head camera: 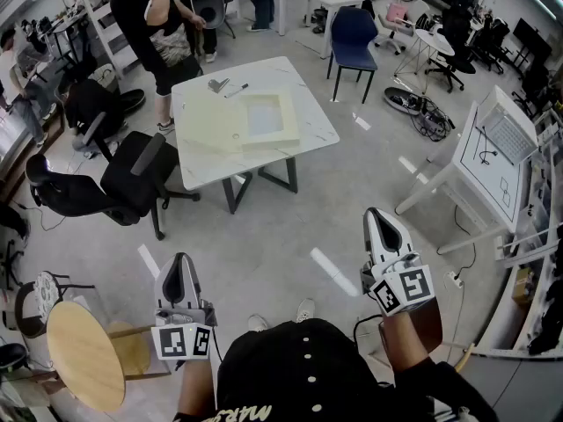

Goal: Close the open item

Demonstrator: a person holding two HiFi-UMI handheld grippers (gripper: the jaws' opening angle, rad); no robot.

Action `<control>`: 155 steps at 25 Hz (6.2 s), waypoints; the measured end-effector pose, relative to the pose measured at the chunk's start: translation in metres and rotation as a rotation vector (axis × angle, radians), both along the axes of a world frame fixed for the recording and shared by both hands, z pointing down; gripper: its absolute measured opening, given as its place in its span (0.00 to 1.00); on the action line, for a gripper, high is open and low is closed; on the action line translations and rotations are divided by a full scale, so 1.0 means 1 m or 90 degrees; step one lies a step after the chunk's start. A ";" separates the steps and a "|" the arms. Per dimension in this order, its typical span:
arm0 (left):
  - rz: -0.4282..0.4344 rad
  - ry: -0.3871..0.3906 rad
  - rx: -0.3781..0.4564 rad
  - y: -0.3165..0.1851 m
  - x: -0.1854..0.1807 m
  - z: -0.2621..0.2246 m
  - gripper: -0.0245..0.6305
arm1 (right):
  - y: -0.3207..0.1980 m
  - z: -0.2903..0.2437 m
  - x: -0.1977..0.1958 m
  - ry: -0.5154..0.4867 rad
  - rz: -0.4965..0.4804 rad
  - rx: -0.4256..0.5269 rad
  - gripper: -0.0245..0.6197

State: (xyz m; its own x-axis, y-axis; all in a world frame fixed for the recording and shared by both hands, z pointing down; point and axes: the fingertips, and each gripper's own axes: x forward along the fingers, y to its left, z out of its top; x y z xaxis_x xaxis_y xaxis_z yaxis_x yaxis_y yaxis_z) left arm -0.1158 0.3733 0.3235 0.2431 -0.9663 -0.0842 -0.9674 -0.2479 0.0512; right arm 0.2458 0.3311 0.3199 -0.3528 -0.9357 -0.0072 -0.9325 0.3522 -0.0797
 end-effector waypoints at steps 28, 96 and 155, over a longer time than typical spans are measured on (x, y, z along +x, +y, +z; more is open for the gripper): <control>-0.081 0.000 -0.010 0.002 0.053 0.013 0.07 | -0.031 0.020 0.052 -0.031 -0.059 0.017 0.08; -0.062 -0.011 0.004 -0.409 -0.102 0.009 0.07 | -0.442 0.042 -0.107 -0.025 -0.051 -0.024 0.39; -0.383 0.145 -0.201 -0.378 -0.239 0.143 0.07 | -0.510 0.276 -0.474 1.103 -1.256 0.152 0.44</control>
